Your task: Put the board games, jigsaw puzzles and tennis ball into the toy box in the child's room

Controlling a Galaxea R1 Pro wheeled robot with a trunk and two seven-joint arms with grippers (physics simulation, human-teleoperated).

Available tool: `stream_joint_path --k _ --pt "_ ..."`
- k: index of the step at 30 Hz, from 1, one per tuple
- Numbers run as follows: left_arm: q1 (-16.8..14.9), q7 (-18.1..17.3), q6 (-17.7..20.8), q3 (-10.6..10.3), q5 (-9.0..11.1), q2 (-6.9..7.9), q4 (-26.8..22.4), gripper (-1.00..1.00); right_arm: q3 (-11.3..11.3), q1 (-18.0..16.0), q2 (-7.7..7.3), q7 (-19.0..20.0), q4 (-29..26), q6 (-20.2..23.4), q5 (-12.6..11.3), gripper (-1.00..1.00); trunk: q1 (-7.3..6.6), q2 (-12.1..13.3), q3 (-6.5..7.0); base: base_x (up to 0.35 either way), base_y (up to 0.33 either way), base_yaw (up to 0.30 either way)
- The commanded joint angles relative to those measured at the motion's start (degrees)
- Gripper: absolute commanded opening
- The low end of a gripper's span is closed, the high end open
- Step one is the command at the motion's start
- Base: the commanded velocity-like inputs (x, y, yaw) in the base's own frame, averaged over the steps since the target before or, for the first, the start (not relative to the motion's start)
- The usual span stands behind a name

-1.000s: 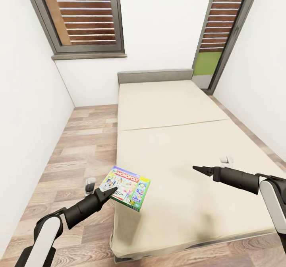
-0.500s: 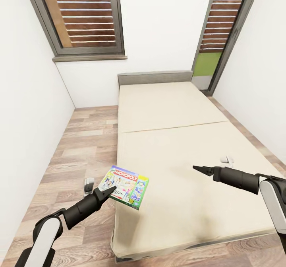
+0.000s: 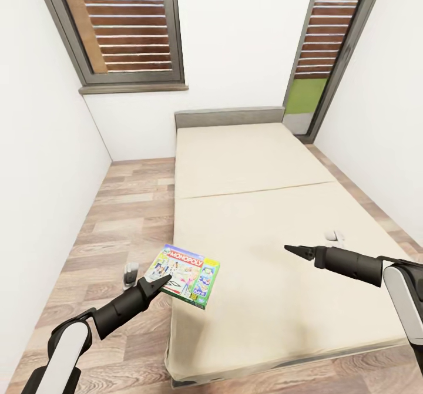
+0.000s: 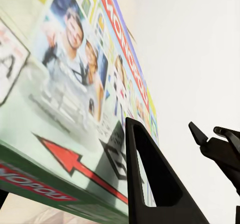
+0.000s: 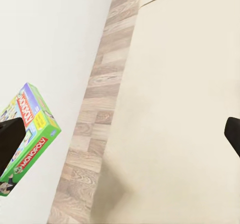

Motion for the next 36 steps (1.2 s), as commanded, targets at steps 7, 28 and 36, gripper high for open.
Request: stream_joint_path --k 7,28,36 --pt "-0.1 -0.3 0.2 0.1 -0.3 0.0 0.1 -1.0 -0.1 0.0 -0.21 0.3 0.0 0.2 0.2 1.0 -1.55 2.8 1.36 0.0 0.0 0.0" --pt "-0.1 -0.3 -1.0 0.0 -1.1 0.26 0.6 -1.0 -0.7 0.0 -0.81 0.4 0.0 0.2 0.2 1.0 -6.16 11.2 5.82 0.0 0.0 0.0" --pt "0.0 -0.3 -1.1 0.0 -1.1 0.36 0.6 -1.0 -0.2 0.0 -0.52 0.3 -0.1 0.2 0.2 1.0 -7.91 14.4 7.66 0.0 0.0 0.0"
